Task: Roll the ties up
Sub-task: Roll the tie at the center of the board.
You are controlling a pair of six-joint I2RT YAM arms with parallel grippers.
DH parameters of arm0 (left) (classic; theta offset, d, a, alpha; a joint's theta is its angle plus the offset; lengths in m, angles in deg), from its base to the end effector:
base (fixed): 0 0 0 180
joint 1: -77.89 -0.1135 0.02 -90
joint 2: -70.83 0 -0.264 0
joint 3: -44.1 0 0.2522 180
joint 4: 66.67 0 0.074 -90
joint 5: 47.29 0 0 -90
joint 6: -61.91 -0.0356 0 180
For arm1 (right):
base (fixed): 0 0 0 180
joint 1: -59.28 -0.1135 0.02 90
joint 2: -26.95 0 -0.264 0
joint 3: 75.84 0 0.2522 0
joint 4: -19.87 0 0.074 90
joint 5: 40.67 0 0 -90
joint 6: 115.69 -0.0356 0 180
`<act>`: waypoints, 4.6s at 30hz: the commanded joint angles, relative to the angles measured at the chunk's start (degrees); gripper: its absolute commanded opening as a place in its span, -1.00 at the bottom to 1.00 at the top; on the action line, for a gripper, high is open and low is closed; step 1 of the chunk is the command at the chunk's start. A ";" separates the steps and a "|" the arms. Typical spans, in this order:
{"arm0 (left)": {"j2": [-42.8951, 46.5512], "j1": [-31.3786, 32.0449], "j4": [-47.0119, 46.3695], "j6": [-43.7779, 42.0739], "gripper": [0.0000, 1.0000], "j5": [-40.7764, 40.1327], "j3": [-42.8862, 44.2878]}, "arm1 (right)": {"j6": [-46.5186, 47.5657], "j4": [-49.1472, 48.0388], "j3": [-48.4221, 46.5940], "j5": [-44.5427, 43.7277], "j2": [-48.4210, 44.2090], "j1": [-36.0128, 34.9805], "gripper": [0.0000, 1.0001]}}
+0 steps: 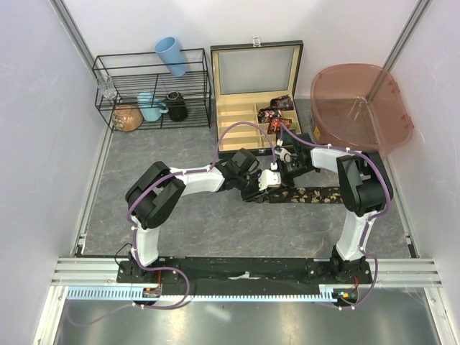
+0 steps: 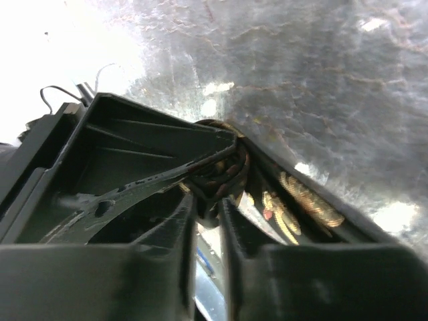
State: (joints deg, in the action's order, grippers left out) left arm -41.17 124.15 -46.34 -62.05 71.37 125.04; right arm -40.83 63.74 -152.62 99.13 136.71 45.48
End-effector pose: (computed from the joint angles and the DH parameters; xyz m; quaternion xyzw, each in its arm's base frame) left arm 0.2646 -0.3012 0.1459 0.6517 0.6466 -0.2666 0.2934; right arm 0.3265 0.1082 0.1302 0.0377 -0.9016 -0.4310 0.0039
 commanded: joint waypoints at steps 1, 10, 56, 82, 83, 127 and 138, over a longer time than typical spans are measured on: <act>-3.39 0.06 5.12 -2.43 -0.73 -4.06 -0.56 | 1.07 -1.11 0.53 -2.33 0.72 -0.35 -0.77; -1.03 -1.79 2.05 2.48 0.02 1.99 0.67 | 4.85 1.88 1.15 -10.94 0.90 1.06 -1.00; -1.64 -1.70 -20.37 16.72 -0.96 1.75 -10.57 | 14.17 15.21 -9.20 -14.66 -1.03 5.62 -0.27; 2.93 -3.37 -14.05 8.38 -0.96 6.31 -4.52 | 7.67 8.65 0.53 -25.89 3.80 6.51 -0.54; 3.19 -3.28 -13.69 7.60 -0.96 6.75 -4.34 | 7.49 8.65 0.45 -26.24 3.80 6.51 -0.54; -6.12 4.28 13.30 -5.42 -0.81 -12.67 5.42 | 1.51 3.12 0.45 -0.93 -4.91 4.84 0.22; -5.86 4.28 13.38 -5.68 -0.77 -12.32 5.16 | 2.48 0.82 1.59 -5.94 -0.77 2.29 -0.31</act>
State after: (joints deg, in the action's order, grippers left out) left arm -43.25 128.35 -39.96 -65.24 62.19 131.80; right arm -39.63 66.19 -151.81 96.34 134.44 47.86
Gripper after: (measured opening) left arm 0.319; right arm 0.420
